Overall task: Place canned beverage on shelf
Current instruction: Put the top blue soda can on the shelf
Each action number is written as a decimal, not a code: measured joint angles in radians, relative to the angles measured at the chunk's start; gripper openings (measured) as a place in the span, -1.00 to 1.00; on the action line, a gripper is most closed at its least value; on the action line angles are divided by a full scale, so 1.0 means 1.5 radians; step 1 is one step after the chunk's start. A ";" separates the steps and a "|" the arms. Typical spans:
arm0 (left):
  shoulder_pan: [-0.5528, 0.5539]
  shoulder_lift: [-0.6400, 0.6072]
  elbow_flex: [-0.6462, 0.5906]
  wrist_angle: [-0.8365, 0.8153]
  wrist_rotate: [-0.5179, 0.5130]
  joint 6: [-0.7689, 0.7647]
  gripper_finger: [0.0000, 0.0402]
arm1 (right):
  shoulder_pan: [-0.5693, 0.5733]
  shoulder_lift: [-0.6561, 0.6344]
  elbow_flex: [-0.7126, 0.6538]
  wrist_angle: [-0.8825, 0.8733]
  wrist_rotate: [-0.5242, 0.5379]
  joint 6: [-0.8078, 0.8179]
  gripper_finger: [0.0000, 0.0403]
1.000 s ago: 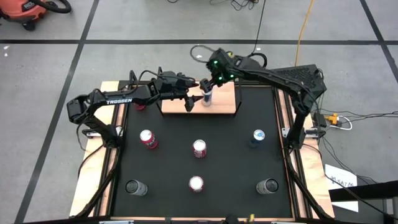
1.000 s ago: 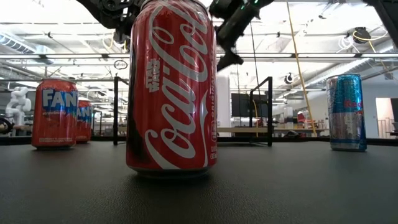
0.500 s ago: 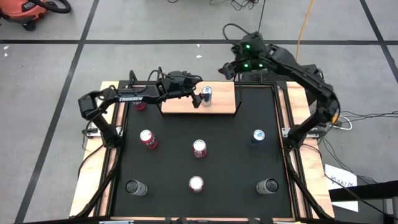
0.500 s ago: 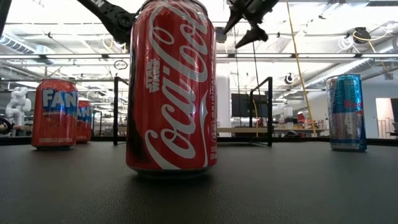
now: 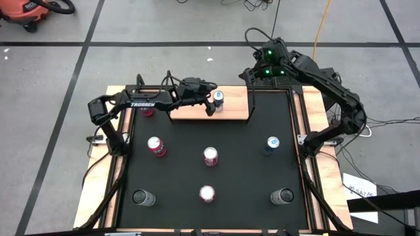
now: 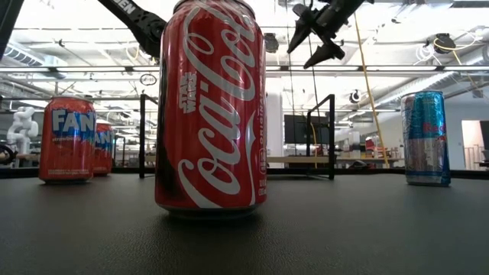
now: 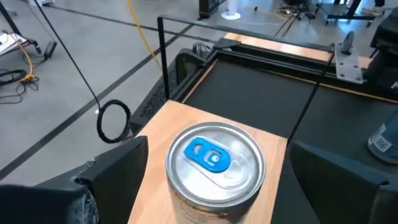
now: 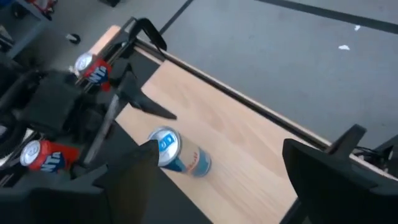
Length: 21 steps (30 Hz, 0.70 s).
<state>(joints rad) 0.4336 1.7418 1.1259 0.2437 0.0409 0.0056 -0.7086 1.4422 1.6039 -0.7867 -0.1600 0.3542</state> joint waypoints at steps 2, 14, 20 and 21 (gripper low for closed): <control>-0.002 0.007 0.000 -0.006 -0.006 0.000 0.88 | 0.000 0.000 0.000 0.014 0.000 0.000 0.65; -0.001 0.031 -0.001 0.041 -0.011 0.000 0.30 | -0.001 0.000 0.000 0.016 -0.002 -0.001 0.63; 0.023 0.011 -0.001 0.020 0.013 0.002 0.04 | -0.001 0.000 0.000 0.008 -0.004 -0.005 0.59; 0.030 0.007 -0.001 0.013 0.024 0.005 0.04 | -0.001 0.000 0.000 0.008 -0.004 -0.007 0.59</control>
<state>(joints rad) 0.4785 1.7527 1.1244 0.2631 0.0768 0.0128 -0.7101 1.4418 1.6039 -0.7753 -0.1658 0.3439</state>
